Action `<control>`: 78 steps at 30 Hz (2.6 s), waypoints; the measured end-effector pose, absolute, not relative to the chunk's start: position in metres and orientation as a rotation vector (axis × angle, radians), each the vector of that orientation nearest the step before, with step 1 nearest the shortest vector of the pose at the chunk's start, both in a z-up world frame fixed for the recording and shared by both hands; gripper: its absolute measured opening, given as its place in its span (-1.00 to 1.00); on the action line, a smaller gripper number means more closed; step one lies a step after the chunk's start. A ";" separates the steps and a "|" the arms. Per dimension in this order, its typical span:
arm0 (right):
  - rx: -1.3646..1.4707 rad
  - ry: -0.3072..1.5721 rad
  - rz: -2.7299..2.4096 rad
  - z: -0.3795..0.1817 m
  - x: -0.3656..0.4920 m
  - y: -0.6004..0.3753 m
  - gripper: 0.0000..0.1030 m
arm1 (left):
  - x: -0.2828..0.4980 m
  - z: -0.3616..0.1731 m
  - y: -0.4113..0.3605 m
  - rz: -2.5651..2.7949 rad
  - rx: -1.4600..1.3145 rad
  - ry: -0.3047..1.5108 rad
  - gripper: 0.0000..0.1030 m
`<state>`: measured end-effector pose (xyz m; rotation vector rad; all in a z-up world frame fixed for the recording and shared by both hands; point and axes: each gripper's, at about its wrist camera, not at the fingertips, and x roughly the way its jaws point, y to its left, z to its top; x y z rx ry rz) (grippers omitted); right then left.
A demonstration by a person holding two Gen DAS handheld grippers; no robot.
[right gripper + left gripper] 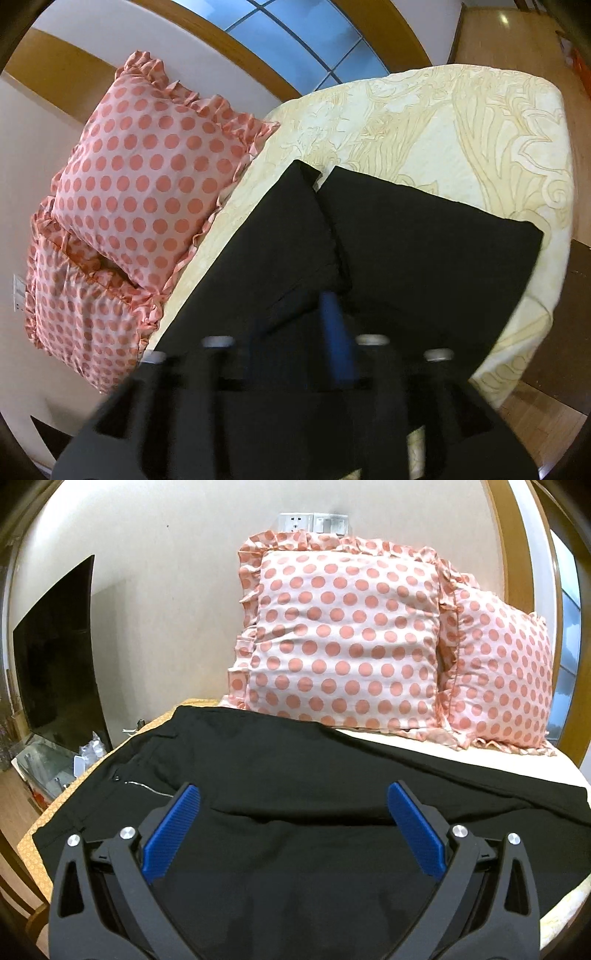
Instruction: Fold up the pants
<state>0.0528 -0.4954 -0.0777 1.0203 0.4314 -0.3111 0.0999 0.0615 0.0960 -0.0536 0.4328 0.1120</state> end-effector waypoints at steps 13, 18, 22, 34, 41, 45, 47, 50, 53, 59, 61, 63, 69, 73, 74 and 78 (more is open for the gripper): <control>1.170 0.382 -0.208 -0.092 0.074 -0.504 0.02 | 0.103 0.089 0.037 0.063 0.012 0.447 0.96; 1.109 0.389 -0.185 -0.089 0.090 -0.487 -0.11 | 0.102 0.089 0.042 0.080 0.019 0.431 0.96; 1.100 0.378 -0.238 -0.089 0.098 -0.487 -0.49 | 0.107 0.091 0.048 -0.062 0.010 0.430 0.96; 1.130 0.191 -0.181 -0.087 0.057 -0.494 -0.95 | 0.204 0.103 0.136 -0.056 -0.304 0.627 0.96; 1.140 0.156 -0.198 -0.084 0.047 -0.497 -0.95 | 0.308 0.084 0.164 -0.003 -0.445 0.771 0.95; 1.119 0.161 -0.210 -0.082 0.047 -0.497 -0.95 | 0.373 0.061 0.168 0.038 -0.481 0.889 0.72; 1.115 0.167 -0.210 -0.082 0.047 -0.499 -0.95 | 0.402 0.047 0.171 0.089 -0.464 0.957 0.51; 1.106 0.184 -0.209 -0.082 0.048 -0.501 -0.95 | 0.427 0.028 0.182 0.157 -0.515 1.011 0.06; 1.077 0.194 -0.212 -0.079 0.053 -0.499 -0.95 | 0.422 0.028 0.192 0.191 -0.562 0.973 -0.69; 1.031 0.175 -0.206 -0.069 0.058 -0.503 -0.95 | 0.345 0.068 0.201 0.135 -0.560 0.834 -0.89; 1.016 0.166 -0.204 -0.064 0.057 -0.506 -0.95 | 0.306 0.088 0.200 0.129 -0.550 0.772 -0.89; 1.002 0.157 -0.210 -0.058 0.054 -0.511 -0.95 | 0.257 0.111 0.198 0.103 -0.520 0.703 -0.89; 0.975 0.116 -0.234 -0.047 0.032 -0.524 -0.95 | 0.111 0.119 0.185 0.116 -0.455 0.592 -0.88; 0.993 0.145 -0.253 -0.058 0.024 -0.529 -0.95 | 0.045 0.078 0.174 0.168 -0.455 0.599 -0.86; 1.005 0.161 -0.260 -0.064 0.023 -0.530 -0.95 | 0.033 0.066 0.171 0.185 -0.458 0.606 -0.86; 1.025 0.188 -0.271 -0.077 0.016 -0.530 -0.95 | 0.010 0.042 0.164 0.217 -0.459 0.598 -0.87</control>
